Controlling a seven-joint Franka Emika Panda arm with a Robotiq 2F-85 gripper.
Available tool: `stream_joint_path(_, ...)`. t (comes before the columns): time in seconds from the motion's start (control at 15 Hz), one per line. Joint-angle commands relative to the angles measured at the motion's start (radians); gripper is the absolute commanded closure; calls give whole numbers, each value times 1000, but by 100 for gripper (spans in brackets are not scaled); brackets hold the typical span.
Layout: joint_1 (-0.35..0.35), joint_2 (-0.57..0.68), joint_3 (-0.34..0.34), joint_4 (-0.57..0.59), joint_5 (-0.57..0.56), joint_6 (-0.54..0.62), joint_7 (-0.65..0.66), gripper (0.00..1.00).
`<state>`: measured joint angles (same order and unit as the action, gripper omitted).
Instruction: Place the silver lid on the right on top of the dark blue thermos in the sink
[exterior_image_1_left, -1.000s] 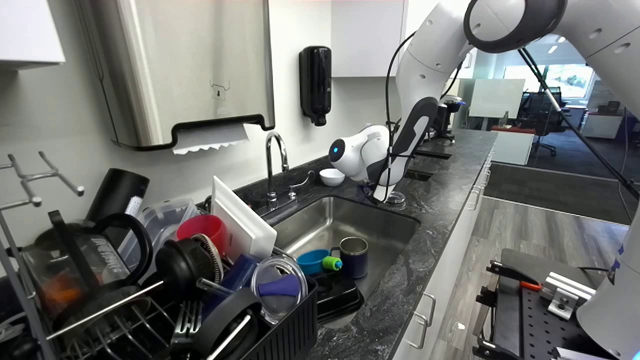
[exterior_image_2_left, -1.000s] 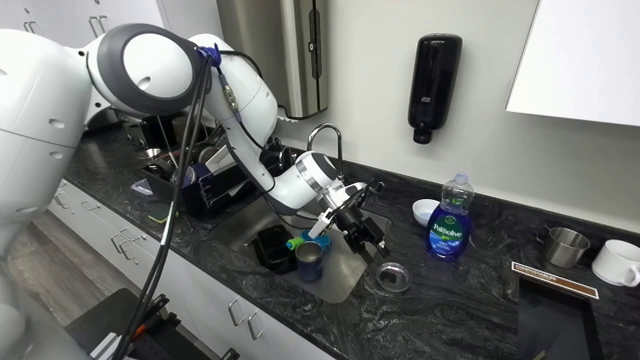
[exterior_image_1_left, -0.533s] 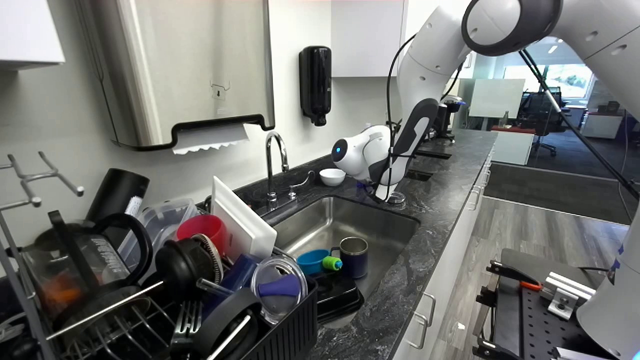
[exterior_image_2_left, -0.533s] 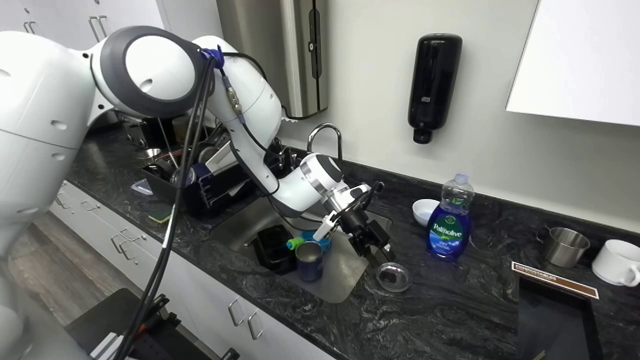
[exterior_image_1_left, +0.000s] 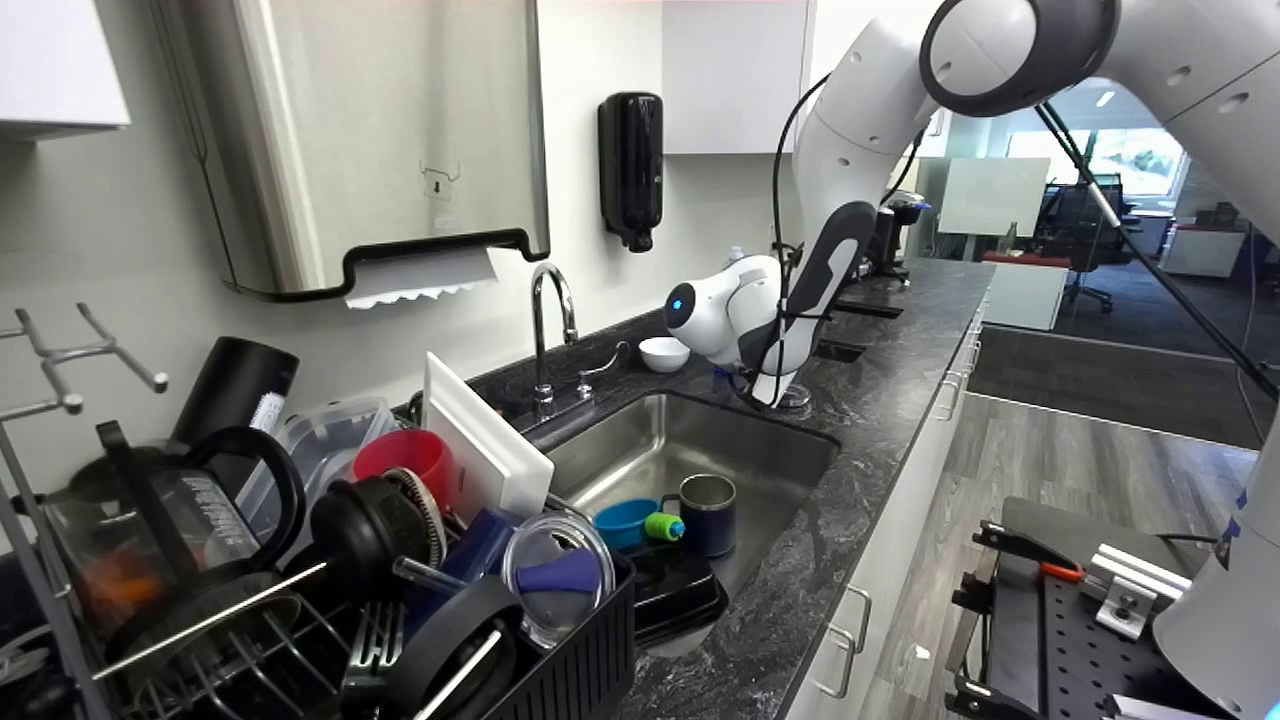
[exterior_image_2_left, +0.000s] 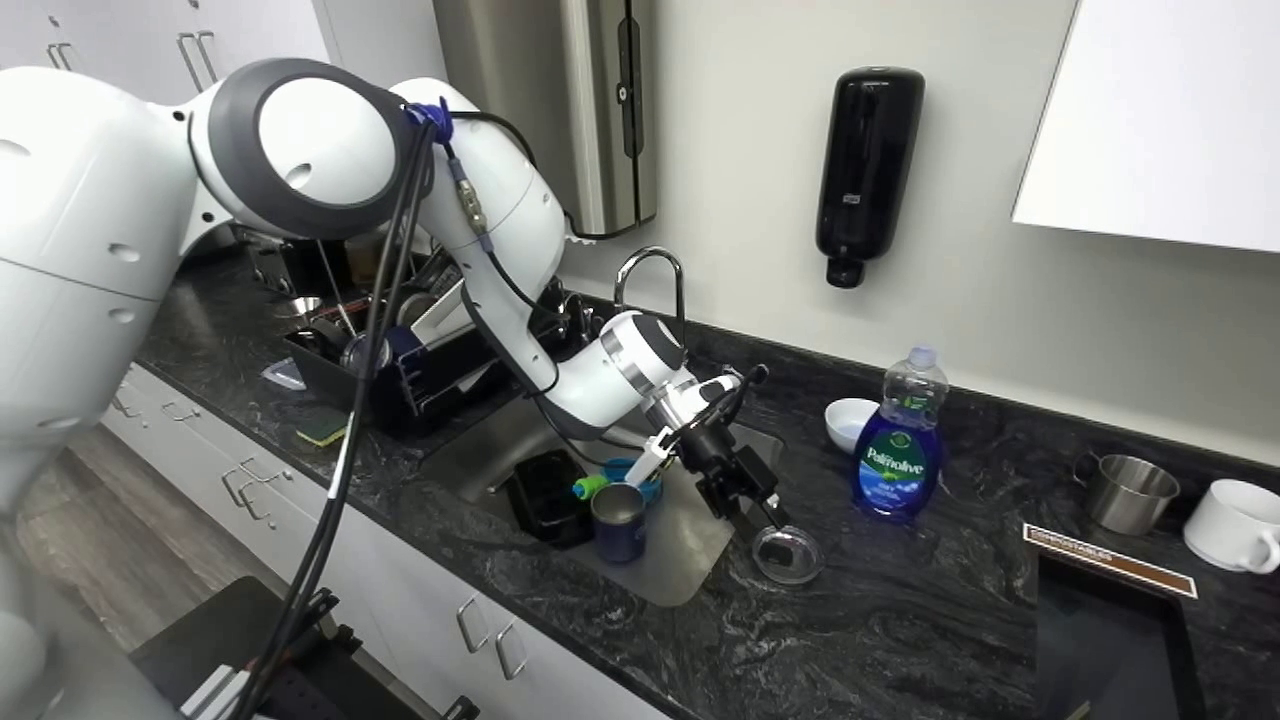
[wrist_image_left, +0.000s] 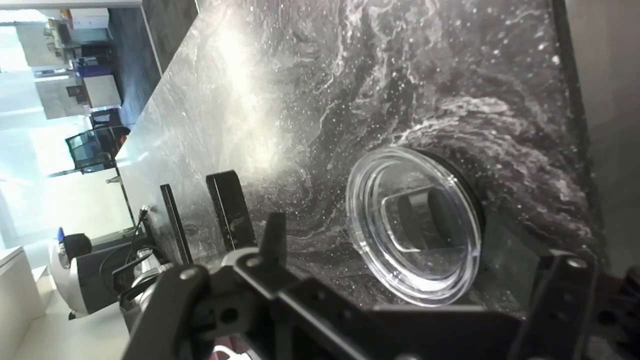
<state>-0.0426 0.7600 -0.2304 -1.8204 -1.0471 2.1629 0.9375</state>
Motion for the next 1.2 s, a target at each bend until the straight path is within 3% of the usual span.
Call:
stream_joint_path(0.0,-9,18,9,12,-23,23,15,0)
stream_joint_path(0.2,-7,23,9,12,-27,34,16,0)
stream_joint_path(0.27,-6,22,8,10,-31,38,20,25)
stream_joint_path(0.4,-3,22,6,8,-41,45,23,34)
stream_joint_path(1.0,-11,16,8,-3,-95,69,56,97)
stream_joint_path(1.13,-13,14,9,-7,-107,73,63,100)
